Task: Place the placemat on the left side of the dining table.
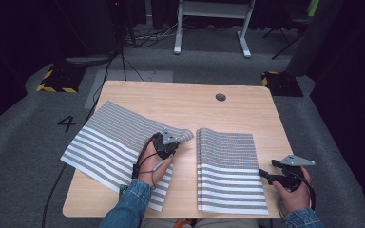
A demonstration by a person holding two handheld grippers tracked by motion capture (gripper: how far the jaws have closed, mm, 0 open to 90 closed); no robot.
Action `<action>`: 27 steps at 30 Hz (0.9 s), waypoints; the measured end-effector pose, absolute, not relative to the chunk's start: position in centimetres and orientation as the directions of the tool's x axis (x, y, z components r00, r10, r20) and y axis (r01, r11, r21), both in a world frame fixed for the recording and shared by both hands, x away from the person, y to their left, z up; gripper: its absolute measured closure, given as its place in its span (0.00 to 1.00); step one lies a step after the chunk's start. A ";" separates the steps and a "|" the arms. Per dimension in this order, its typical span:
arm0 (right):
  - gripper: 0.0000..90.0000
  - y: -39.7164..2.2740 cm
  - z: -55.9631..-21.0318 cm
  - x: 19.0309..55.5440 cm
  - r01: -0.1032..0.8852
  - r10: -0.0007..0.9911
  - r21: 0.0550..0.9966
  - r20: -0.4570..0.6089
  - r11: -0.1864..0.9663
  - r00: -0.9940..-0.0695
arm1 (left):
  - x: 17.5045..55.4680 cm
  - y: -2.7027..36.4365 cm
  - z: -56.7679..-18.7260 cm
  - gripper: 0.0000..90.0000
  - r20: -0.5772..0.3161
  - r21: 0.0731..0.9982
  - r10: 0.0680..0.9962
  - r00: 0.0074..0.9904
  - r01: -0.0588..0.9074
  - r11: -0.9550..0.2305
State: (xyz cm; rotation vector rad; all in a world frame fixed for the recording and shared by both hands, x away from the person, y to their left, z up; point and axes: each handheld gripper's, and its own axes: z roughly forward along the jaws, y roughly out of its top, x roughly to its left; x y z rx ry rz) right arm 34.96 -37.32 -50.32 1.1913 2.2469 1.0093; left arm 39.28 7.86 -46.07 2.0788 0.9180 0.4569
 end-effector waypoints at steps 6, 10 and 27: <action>0.30 -37.3 -50.3 35.0 0.541 0.832 0.753 -0.016 0.375 -0.555 | 37.4 6.7 -44.0 0.97 0.037 0.836 0.632 0.774 0.322 -0.444; 0.30 -37.3 -50.3 35.0 0.541 0.832 0.753 -0.016 0.375 -0.555 | 35.9 6.0 -43.3 0.97 0.066 0.852 0.567 0.821 0.250 -0.461; 0.30 -37.3 -50.3 34.9 0.542 0.832 0.753 -0.014 0.373 -0.554 | 30.2 6.8 -43.7 0.97 0.016 0.846 0.375 0.927 0.188 -0.499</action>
